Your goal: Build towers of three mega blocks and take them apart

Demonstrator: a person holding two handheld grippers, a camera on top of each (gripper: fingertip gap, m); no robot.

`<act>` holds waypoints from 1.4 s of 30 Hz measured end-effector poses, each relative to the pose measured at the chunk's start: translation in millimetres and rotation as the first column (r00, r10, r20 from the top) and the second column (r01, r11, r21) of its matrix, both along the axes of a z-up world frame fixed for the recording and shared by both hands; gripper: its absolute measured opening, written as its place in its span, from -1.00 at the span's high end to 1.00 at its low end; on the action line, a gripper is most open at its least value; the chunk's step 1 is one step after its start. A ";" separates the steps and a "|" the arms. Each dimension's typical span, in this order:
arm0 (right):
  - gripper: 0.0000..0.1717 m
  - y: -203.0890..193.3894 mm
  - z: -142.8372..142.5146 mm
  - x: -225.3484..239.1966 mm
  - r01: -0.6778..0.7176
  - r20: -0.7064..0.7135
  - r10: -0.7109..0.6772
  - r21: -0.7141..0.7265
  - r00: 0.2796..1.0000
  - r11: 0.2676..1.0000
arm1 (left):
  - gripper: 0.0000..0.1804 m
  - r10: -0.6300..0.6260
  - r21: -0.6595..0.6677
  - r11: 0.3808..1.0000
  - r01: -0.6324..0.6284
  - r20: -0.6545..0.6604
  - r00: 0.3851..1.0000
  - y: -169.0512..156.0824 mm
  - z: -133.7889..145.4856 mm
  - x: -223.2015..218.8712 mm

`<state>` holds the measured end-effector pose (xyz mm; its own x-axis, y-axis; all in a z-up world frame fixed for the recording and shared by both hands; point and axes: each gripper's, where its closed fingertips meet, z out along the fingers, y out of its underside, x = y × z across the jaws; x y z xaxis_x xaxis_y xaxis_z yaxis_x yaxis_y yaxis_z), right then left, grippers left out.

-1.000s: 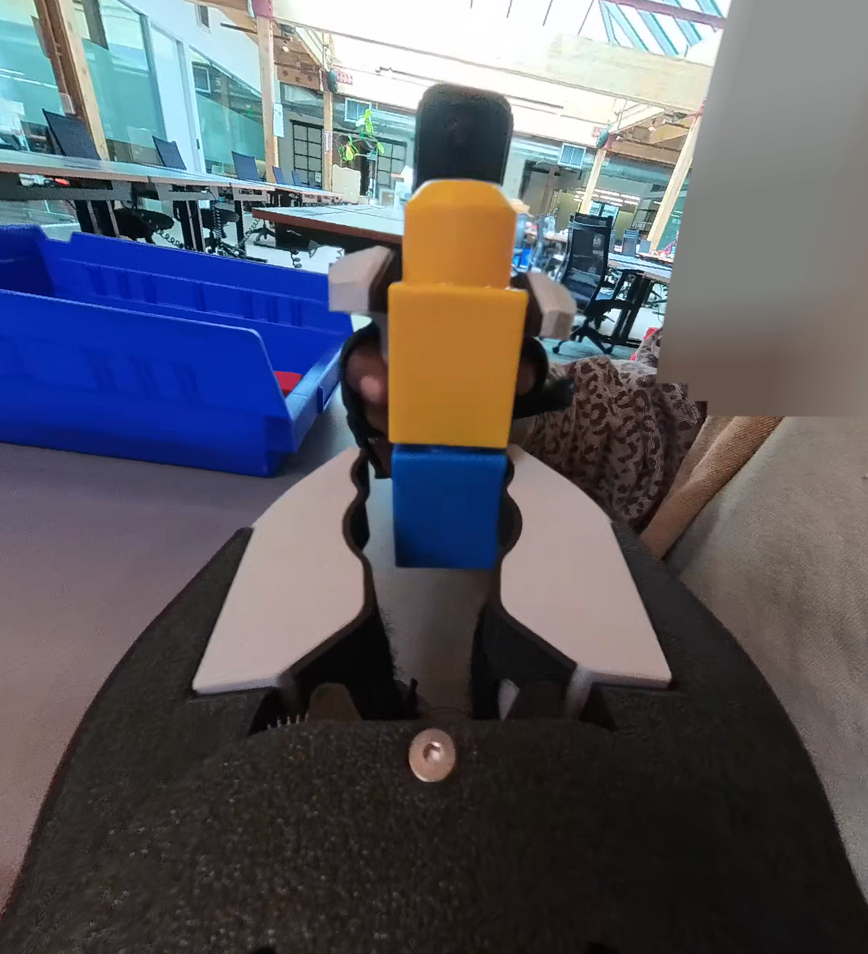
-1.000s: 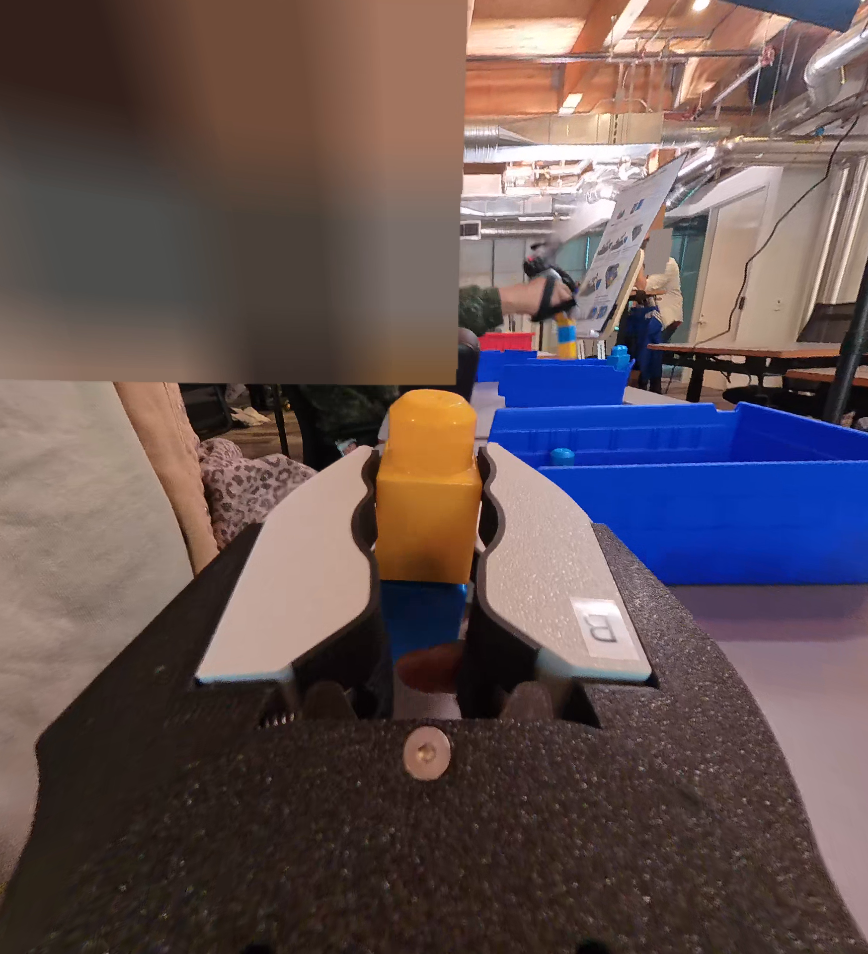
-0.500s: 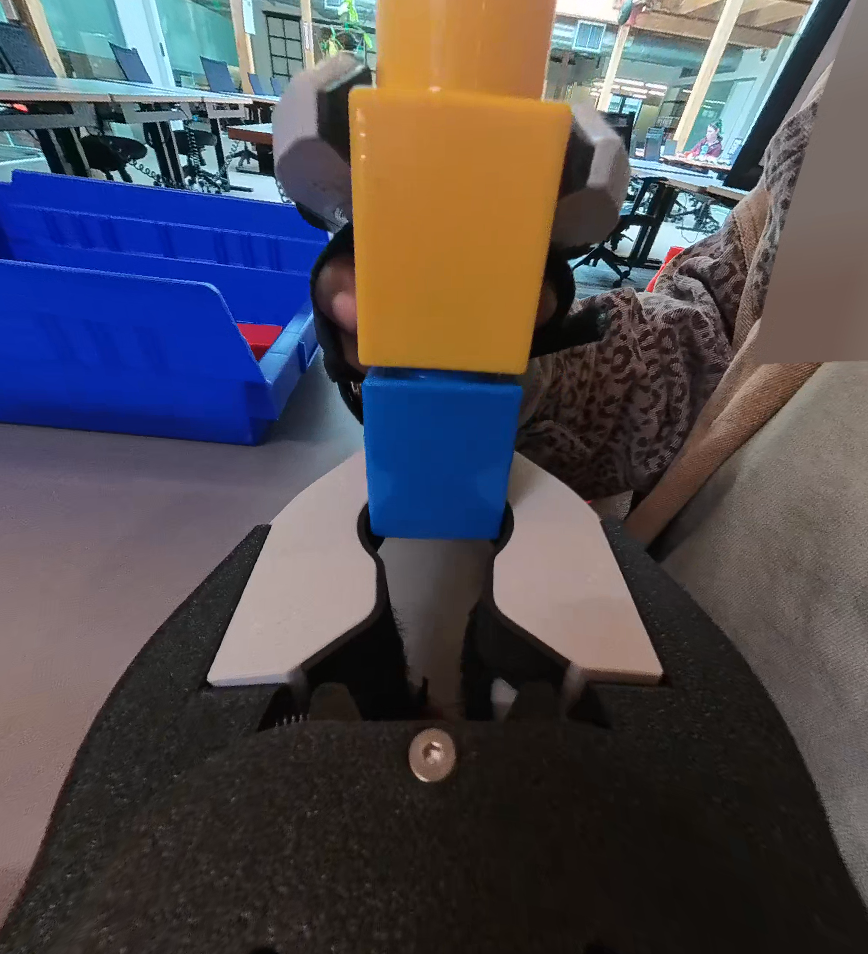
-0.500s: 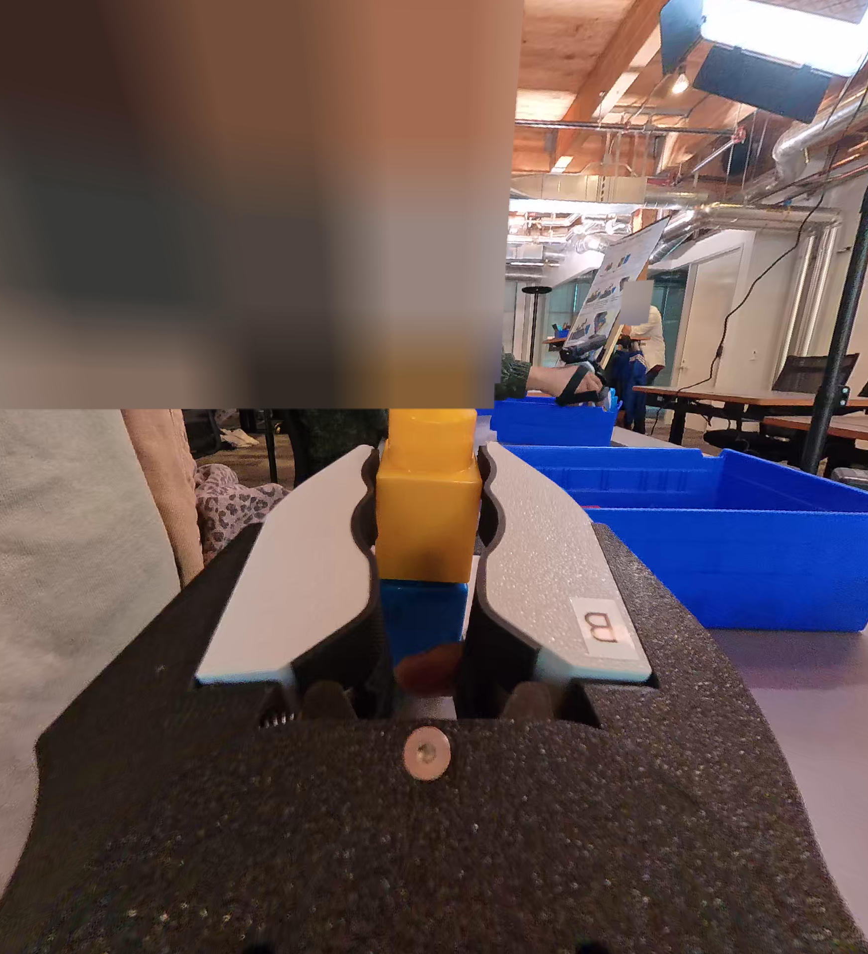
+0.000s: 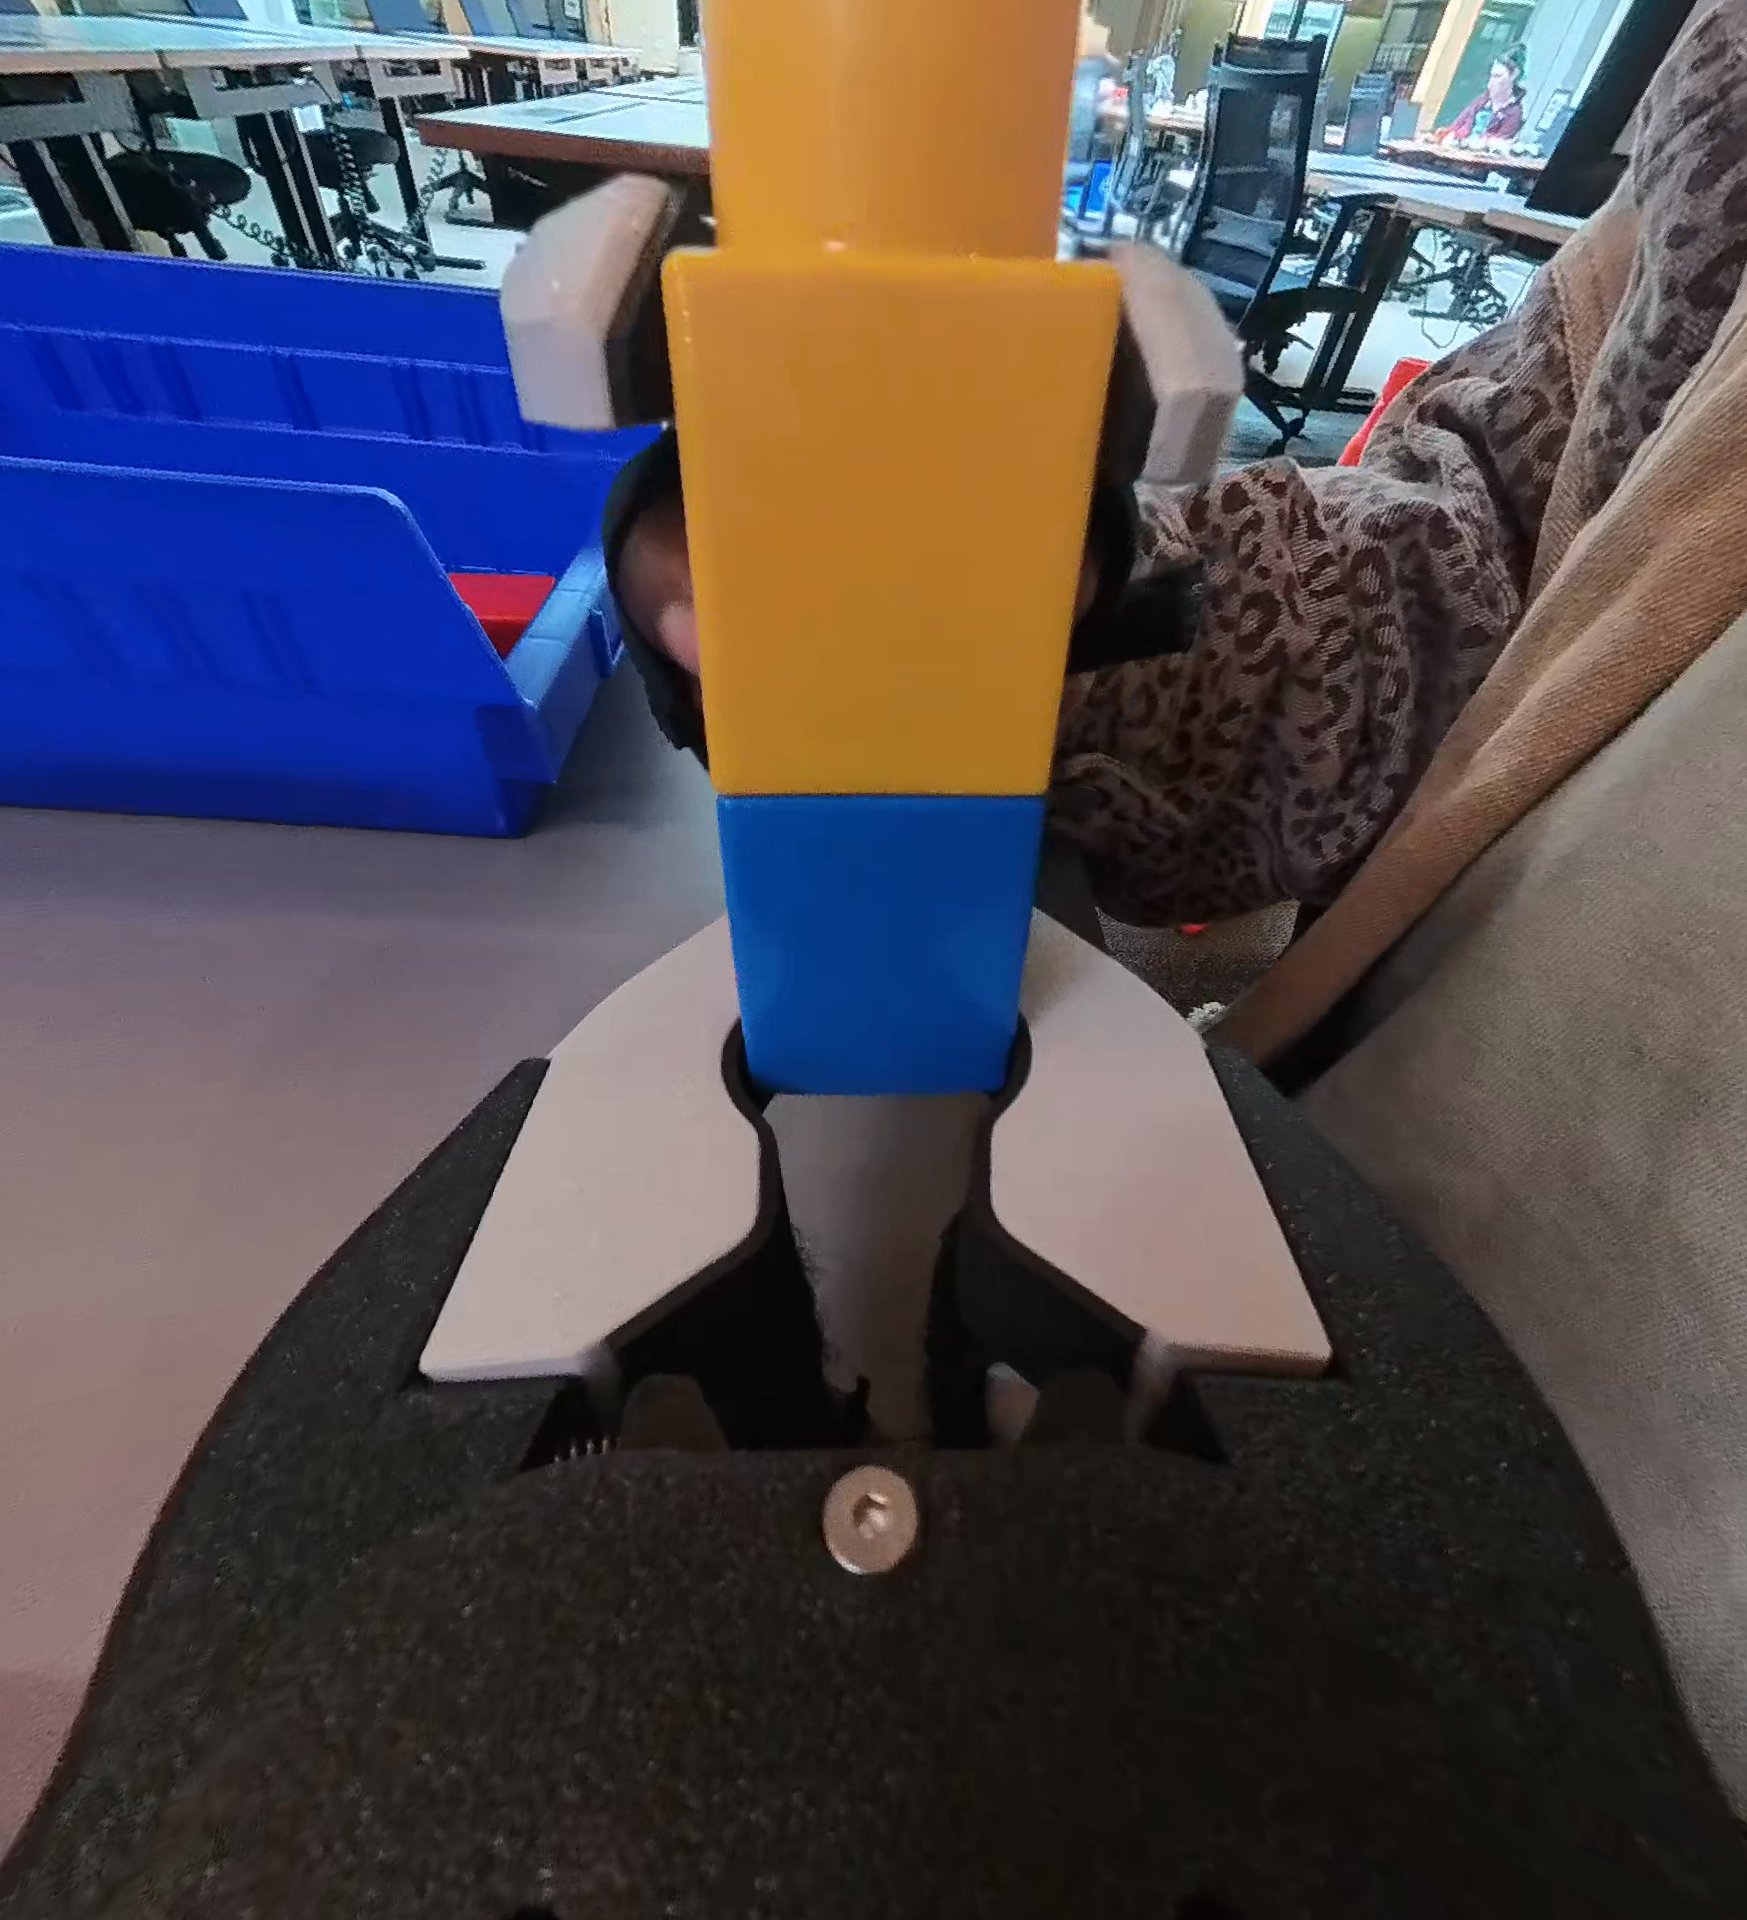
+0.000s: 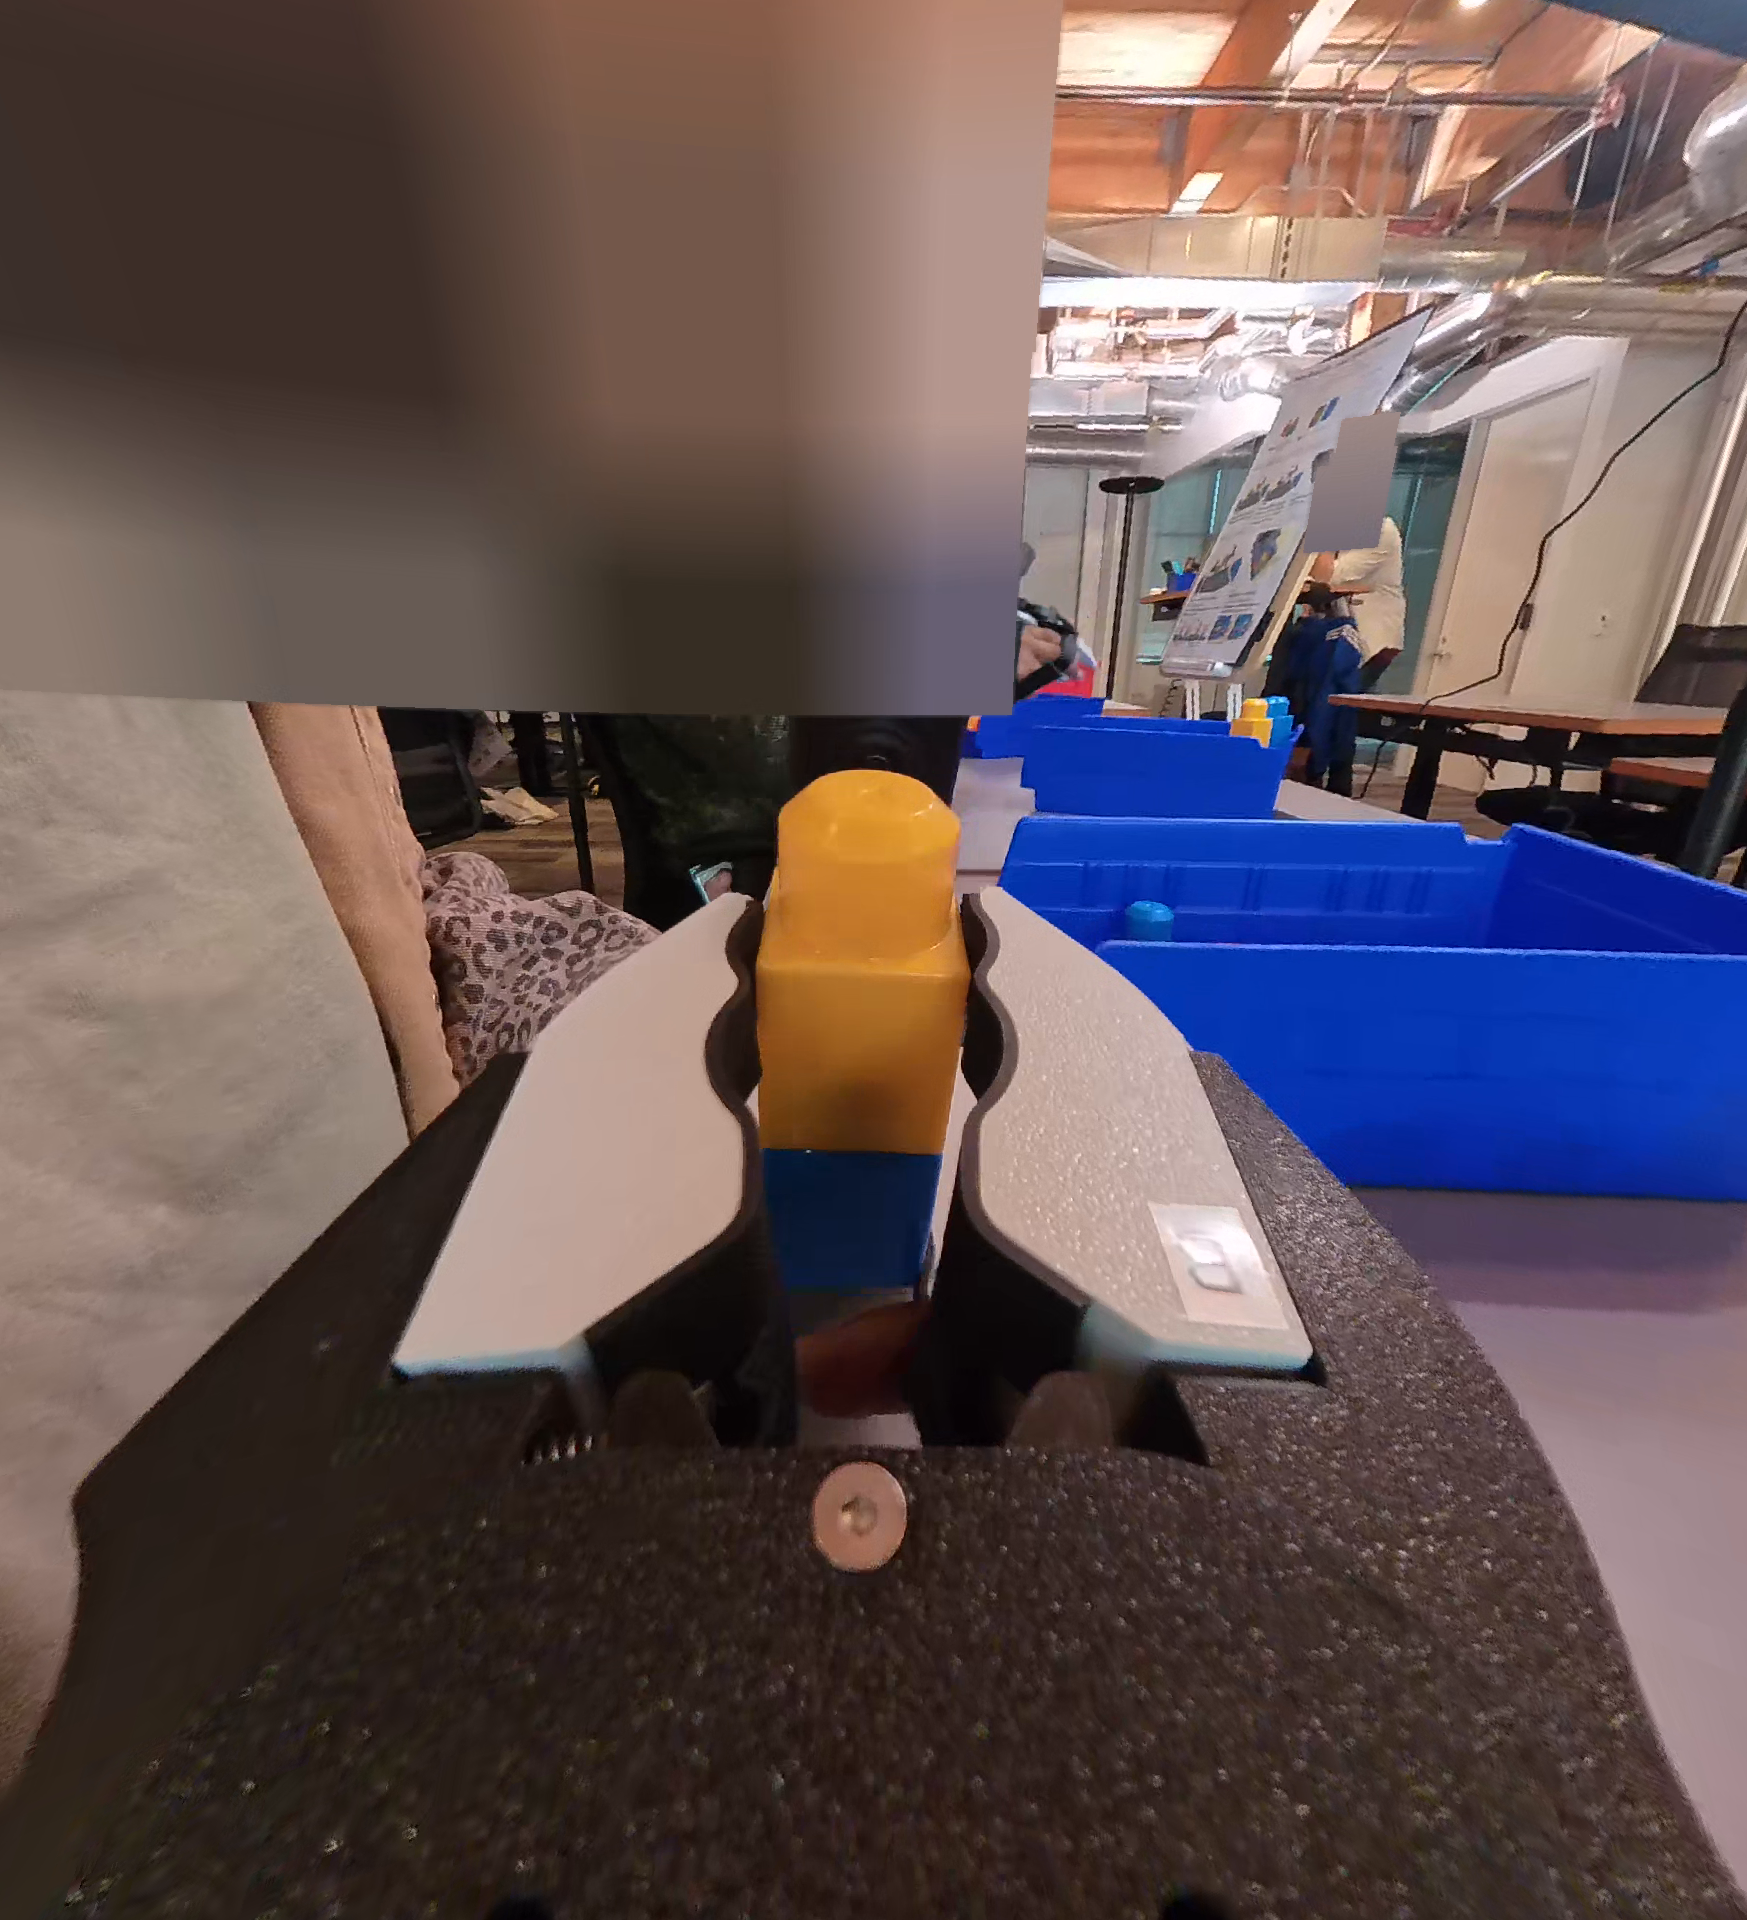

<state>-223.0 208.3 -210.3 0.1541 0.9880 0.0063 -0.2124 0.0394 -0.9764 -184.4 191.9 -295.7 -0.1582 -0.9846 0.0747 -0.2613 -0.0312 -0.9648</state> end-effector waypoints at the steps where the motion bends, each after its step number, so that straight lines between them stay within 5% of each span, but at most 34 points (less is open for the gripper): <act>1: 0.57 -0.1 -1.6 1.3 -0.004 0.011 0.004 -0.004 1.000 1.000 | 0.61 -0.002 0.000 1.000 0.002 -0.009 1.000 -0.3 -1.2 0.4; 20: 0.57 13.7 -2.9 7.7 0.058 0.002 -0.058 -0.054 0.998 0.997 | 0.59 0.035 -0.080 0.996 -0.028 0.079 0.996 9.6 11.0 -6.9; 24: 0.56 20.5 -20.6 2.0 0.072 0.061 -0.066 -0.102 0.996 0.992 | 0.59 0.059 -0.131 0.990 -0.044 0.108 0.992 15.9 15.2 -9.3; 42: 0.57 23.9 -28.2 6.5 0.017 0.042 -0.009 -0.190 0.999 0.982 | 0.60 0.195 -0.029 0.981 -0.194 0.057 0.979 29.2 6.8 -5.2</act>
<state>-216.5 232.1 -238.4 0.1704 0.9697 -0.1749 -0.1734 -0.1453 -0.9741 -189.6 221.1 -288.9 0.0312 -0.9951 0.0939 -0.1906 -0.0981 -0.9768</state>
